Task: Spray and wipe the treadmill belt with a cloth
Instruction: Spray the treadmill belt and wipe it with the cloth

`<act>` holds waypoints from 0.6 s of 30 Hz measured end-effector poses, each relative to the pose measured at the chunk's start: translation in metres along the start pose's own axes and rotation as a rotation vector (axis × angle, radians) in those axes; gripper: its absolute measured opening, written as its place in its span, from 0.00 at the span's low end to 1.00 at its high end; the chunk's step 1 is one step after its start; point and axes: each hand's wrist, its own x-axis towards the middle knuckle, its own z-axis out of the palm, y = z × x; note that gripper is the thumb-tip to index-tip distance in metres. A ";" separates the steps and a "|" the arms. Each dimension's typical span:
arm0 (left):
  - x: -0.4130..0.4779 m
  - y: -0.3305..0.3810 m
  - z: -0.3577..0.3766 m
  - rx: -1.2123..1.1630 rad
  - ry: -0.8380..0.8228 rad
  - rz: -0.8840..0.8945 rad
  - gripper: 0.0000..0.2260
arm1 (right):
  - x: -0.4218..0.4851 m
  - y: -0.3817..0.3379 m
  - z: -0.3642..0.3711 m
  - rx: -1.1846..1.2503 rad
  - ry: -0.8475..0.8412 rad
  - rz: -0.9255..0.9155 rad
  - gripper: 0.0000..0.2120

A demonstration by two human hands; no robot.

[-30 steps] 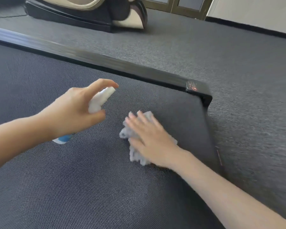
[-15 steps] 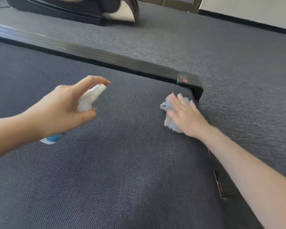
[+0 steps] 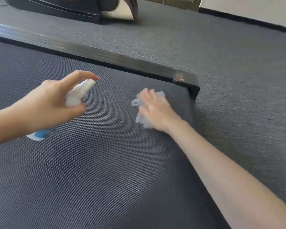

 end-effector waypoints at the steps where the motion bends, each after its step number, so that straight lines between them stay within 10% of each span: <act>1: 0.002 0.004 0.002 -0.014 0.001 0.003 0.29 | -0.016 -0.028 -0.002 0.057 0.056 -0.125 0.32; 8: 0.003 0.020 0.008 -0.031 0.012 0.033 0.26 | -0.148 -0.093 -0.003 0.444 0.089 -0.446 0.27; 18: -0.005 0.010 0.001 -0.025 -0.044 -0.002 0.25 | -0.015 0.076 0.028 0.313 -0.028 0.428 0.26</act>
